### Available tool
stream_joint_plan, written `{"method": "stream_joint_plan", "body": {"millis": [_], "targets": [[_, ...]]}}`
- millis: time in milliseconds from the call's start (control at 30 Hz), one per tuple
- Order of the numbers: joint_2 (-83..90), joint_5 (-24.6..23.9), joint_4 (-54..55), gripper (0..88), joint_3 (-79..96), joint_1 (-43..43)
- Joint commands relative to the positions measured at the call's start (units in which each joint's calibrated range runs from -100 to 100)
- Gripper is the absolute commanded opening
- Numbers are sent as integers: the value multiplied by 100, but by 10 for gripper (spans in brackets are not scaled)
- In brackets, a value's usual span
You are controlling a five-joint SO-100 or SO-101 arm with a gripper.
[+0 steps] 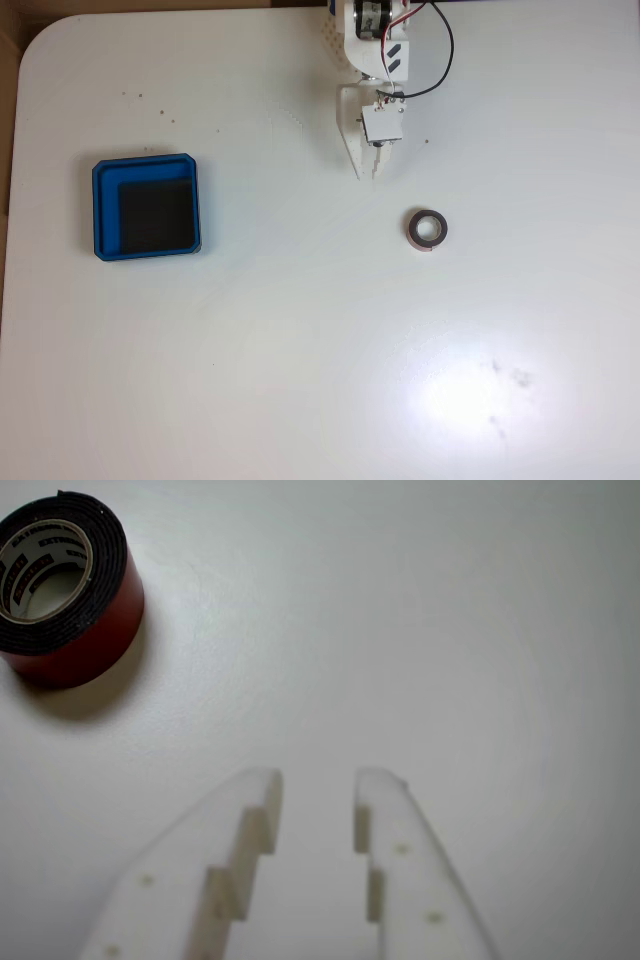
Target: Pick the red roll and drop it in the blue box
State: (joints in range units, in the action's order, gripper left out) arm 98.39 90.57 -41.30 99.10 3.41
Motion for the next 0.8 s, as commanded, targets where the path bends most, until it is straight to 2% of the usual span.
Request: {"method": "stream_joint_plan", "body": {"millis": [0,767], "targets": [[44,23,29,8,90,-34],[44,23,29,8,90,5]]}}
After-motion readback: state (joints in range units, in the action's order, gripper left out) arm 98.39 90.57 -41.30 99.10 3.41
